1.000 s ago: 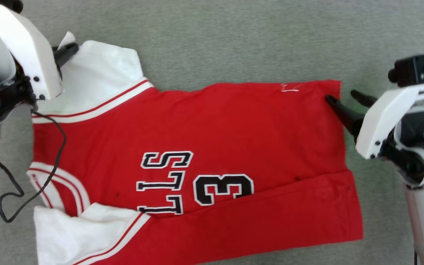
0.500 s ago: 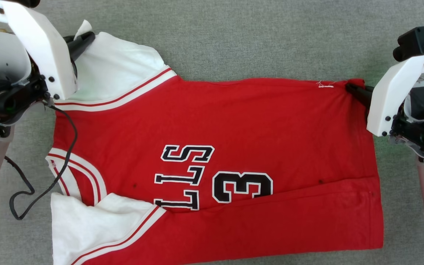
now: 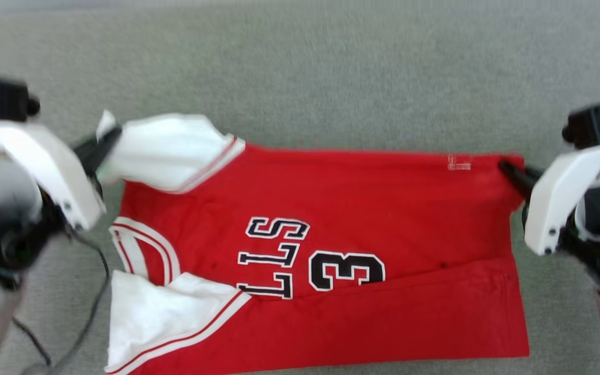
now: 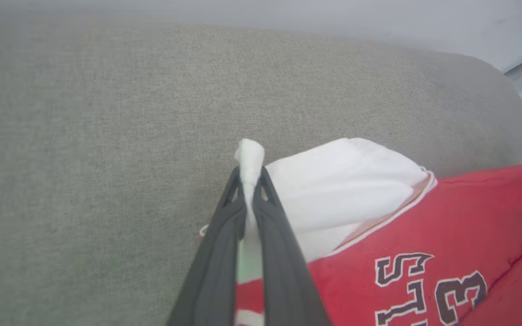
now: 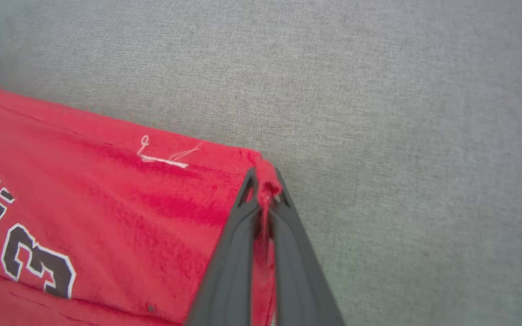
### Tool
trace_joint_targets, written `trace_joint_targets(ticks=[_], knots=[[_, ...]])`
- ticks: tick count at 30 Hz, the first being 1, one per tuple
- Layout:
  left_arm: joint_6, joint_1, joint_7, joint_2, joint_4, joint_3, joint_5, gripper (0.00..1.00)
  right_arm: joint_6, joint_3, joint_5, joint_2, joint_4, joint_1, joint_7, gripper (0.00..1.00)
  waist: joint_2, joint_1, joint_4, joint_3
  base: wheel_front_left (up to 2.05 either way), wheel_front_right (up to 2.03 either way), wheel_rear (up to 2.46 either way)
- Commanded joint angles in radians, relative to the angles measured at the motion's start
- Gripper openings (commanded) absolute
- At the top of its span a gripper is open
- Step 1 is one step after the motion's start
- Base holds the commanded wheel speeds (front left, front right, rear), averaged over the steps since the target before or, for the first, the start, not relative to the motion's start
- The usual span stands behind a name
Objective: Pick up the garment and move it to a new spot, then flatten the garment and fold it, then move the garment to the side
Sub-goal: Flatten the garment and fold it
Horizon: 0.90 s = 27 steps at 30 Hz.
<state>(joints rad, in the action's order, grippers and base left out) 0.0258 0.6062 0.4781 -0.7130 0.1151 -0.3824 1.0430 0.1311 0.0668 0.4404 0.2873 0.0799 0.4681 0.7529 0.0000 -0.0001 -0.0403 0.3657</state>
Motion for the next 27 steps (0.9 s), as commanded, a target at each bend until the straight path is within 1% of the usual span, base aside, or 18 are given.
trace_joint_targets(ticks=[1,3,4,7,14,15,16,17,18,19,20,24,27], knots=[[0.011,-0.067,-0.022,0.003,-0.015,0.007,0.015,0.0,-0.001,-0.01,0.004,0.0,-0.008,-0.049,-0.005,0.0,0.0,0.0001,0.022,-0.056,0.0,0.0,0.0],[0.023,-0.147,-0.049,0.008,-0.037,0.015,0.033,0.0,-0.001,-0.022,0.008,-0.007,-0.011,-0.101,-0.016,0.0,0.0,0.0001,0.032,-0.08,0.0,0.0,0.0],[0.023,-0.147,-0.049,0.008,-0.037,0.015,0.033,0.0,-0.001,-0.022,0.008,-0.007,-0.011,-0.101,-0.016,0.0,0.0,0.0001,0.032,-0.08,0.0,0.0,0.0],[0.033,-0.261,-0.08,0.018,-0.058,0.019,0.059,0.0,-0.001,-0.035,0.019,-0.015,-0.004,-0.174,-0.035,0.0,0.0,0.0001,0.047,-0.105,0.0,0.0,0.0],[0.052,-0.456,-0.15,0.06,-0.06,0.025,0.111,0.0,-0.001,-0.085,0.016,-0.039,0.016,-0.317,-0.083,0.0,0.0,0.0001,0.056,-0.15,0.0,0.0,0.0],[0.056,-0.475,-0.159,0.067,-0.053,0.022,0.11,0.0,-0.001,-0.092,0.017,-0.045,0.02,-0.338,-0.089,0.03,0.0,0.0001,0.056,-0.157,0.0,0.0,0.0],[0.061,-0.493,-0.165,0.079,-0.046,0.018,0.117,0.16,-0.001,-0.098,0.013,-0.048,0.023,-0.356,-0.096,0.38,0.0,0.0001,0.056,-0.163,0.0,0.0,0.0],[0.06,-0.507,-0.172,0.091,-0.041,0.014,0.122,0.45,-0.001,-0.105,0.013,-0.054,0.027,-0.372,-0.1,1.0,0.0,0.0001,0.054,-0.167,0.0,0.0,0.0],[0.064,-0.517,-0.184,0.099,-0.032,0.014,0.118,1.0,-0.001,-0.109,0.013,-0.059,0.029,-0.385,-0.108,1.0,0.0,0.0001,0.052,-0.172,0.0,0.0,0.0],[0.066,-0.525,-0.195,0.105,-0.025,0.01,0.111,1.0,-0.001,-0.114,0.01,-0.062,0.03,-0.397,-0.119,1.0,0.0,0.0001,0.051,-0.177,0.0,0.0,0.0],[0.07,-0.548,-0.267,0.135,-0.006,-0.001,0.07,1.0,-0.001,-0.12,0.008,-0.077,0.025,-0.445,-0.156,1.0,0.0,0.0001,0.043,-0.205,0.0,0.0,0.0],[0.078,-0.545,-0.369,0.142,-0.016,-0.007,-0.011,1.0,-0.001,-0.119,0.003,-0.071,-0.026,-0.486,-0.185,1.0,0.0,0.0001,0.034,-0.238,0.0,0.0,0.0],[0.111,-0.529,-0.459,0.159,-0.031,0.0,-0.076,1.0,-0.001,-0.133,0.001,-0.071,-0.081,-0.506,-0.192,1.0,0.0,0.0001,0.028,-0.263,0.0,0.0,0.0]])
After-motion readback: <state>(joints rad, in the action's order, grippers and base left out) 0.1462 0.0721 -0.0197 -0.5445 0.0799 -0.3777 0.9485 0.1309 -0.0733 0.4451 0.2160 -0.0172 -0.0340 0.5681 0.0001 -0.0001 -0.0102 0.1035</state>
